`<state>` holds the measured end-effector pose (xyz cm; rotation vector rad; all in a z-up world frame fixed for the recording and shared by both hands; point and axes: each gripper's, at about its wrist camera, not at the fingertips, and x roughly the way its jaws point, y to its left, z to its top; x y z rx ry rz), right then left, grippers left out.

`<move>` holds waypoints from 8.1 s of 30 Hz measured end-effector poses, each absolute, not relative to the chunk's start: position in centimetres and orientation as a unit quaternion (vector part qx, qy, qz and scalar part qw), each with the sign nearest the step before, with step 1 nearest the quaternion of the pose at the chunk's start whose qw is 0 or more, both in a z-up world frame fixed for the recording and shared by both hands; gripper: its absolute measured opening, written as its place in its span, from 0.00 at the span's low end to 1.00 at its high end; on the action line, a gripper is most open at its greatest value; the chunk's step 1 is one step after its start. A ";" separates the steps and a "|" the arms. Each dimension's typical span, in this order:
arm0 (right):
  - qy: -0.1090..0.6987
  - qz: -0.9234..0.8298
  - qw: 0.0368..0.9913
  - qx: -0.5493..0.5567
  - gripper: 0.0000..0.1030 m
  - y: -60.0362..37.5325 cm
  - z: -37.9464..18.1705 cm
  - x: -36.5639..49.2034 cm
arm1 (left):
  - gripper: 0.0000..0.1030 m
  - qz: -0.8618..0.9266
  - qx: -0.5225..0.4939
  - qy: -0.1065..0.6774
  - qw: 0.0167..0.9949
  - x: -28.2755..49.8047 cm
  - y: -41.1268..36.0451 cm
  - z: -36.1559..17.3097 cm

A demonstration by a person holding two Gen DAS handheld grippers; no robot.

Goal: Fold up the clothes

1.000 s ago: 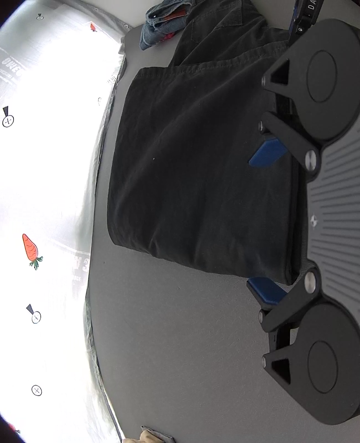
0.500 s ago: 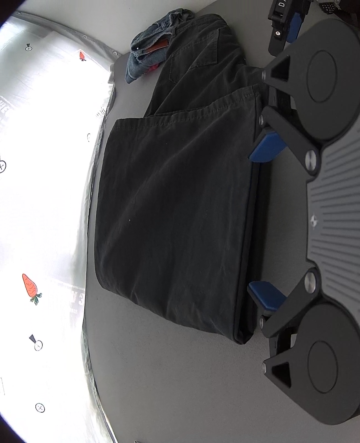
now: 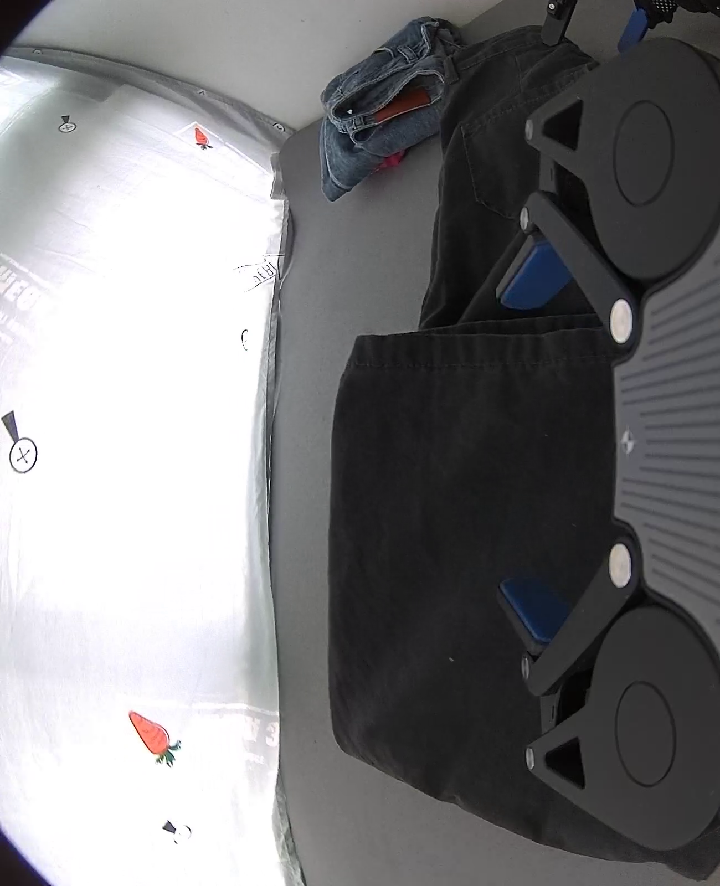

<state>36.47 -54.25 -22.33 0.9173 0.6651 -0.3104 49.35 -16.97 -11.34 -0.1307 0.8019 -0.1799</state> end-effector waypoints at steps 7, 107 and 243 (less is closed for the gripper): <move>0.281 -0.102 0.817 0.493 0.99 -57.3 -24.0 40.6 | 0.98 -0.152 0.002 0.418 0.895 55.1 -19.8 -12.7; 0.417 0.053 0.907 0.018 0.94 -33.5 -15.3 35.8 | 1.00 0.046 -0.072 0.410 0.908 41.2 -0.7 -11.0; 0.188 0.198 0.950 0.151 1.00 -63.8 -2.6 36.6 | 1.00 0.045 -0.132 0.142 0.980 26.6 -40.8 3.0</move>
